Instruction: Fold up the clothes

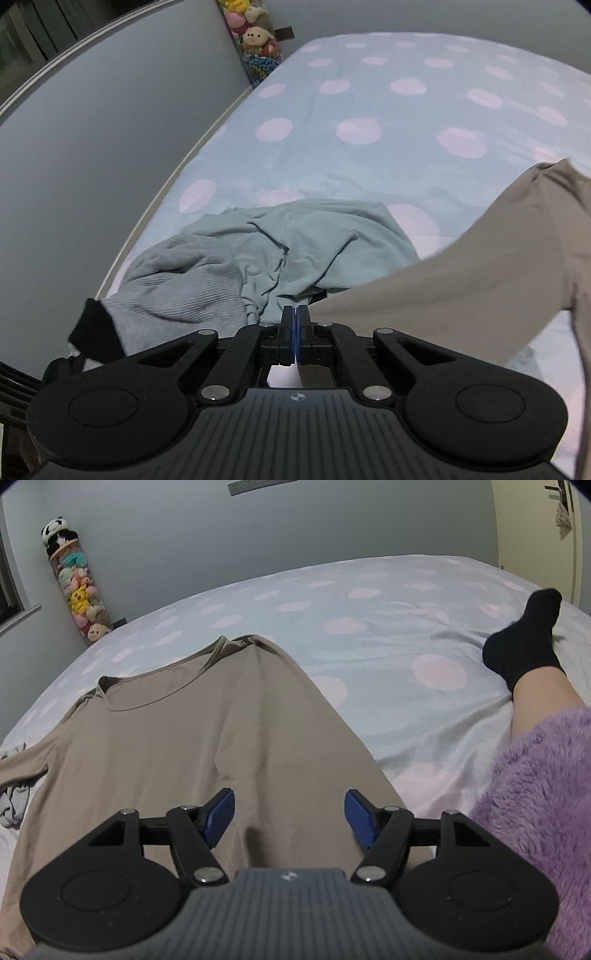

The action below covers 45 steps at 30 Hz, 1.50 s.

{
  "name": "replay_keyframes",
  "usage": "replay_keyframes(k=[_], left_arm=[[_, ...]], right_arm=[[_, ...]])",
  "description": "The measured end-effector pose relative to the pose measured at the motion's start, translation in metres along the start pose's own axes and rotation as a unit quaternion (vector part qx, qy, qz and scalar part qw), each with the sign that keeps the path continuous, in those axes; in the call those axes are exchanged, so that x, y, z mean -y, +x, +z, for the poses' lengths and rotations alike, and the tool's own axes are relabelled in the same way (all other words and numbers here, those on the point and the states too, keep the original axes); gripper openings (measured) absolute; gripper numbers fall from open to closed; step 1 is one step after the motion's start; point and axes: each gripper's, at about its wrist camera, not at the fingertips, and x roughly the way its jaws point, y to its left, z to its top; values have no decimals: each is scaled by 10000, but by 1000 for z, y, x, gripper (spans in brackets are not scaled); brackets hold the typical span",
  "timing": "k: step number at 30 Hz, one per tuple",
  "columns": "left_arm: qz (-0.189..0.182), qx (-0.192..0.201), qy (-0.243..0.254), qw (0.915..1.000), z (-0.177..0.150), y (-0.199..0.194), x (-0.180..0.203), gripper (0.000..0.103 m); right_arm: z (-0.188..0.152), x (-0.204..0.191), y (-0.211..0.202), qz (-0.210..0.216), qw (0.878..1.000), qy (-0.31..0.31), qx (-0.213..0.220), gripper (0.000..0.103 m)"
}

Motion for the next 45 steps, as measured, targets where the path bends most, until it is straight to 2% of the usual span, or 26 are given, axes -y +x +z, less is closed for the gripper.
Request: replay_keyframes(k=[2,4,6,10,13,15,18,20,25,27,28,30,34,39,45], left_arm=[[-9,-81,-11,10000,-2,11,3,0],[9,-100,-26,9999,-6,17,5,7],[28,-75,-22,10000,-11,18,6,28],[46,172,-107,9998,-23,2,6,43],[-29,391,-127,9992,-28,-21,9,46],[-161,439,-91,9989,-30,-36,16,47],[-491,432,-5,9979,-33,-60,34,47],[-783,434,80,9960,-37,-76,49,47],[-1451,507,238,9878,-49,-108,88,48],[-1693,533,295,9837,-55,-118,102,48],[-1782,541,338,9819,-57,-122,108,48],[-1892,573,469,9791,-63,-128,119,48],[-1884,632,727,9774,-69,-135,127,48],[-1795,508,615,9805,-65,-128,128,48],[-1787,294,623,9815,-59,-111,135,48]], right_arm=[[3,0,-2,-38,10000,-46,2,69],[5,1,-5,-89,9999,-72,13,68],[10,4,-8,-151,9998,-85,-2,68],[23,17,-14,-332,9993,-89,-137,58],[31,36,-18,-490,9979,-39,-411,57],[31,51,-17,-476,9967,223,-619,55],[29,73,-15,-457,9928,608,-927,46],[27,71,-11,-498,9918,511,-1061,42],[17,60,3,-568,9878,119,-1448,42],[11,52,14,-586,9841,-107,-1674,32],[10,50,14,-589,9842,-128,-1662,18],[10,46,14,-595,9845,-171,-1639,4],[23,54,4,-539,9869,83,-1520,3],[62,76,-3,-639,9887,223,-1339,3],[119,116,10,-1105,9849,254,-1305,3]])
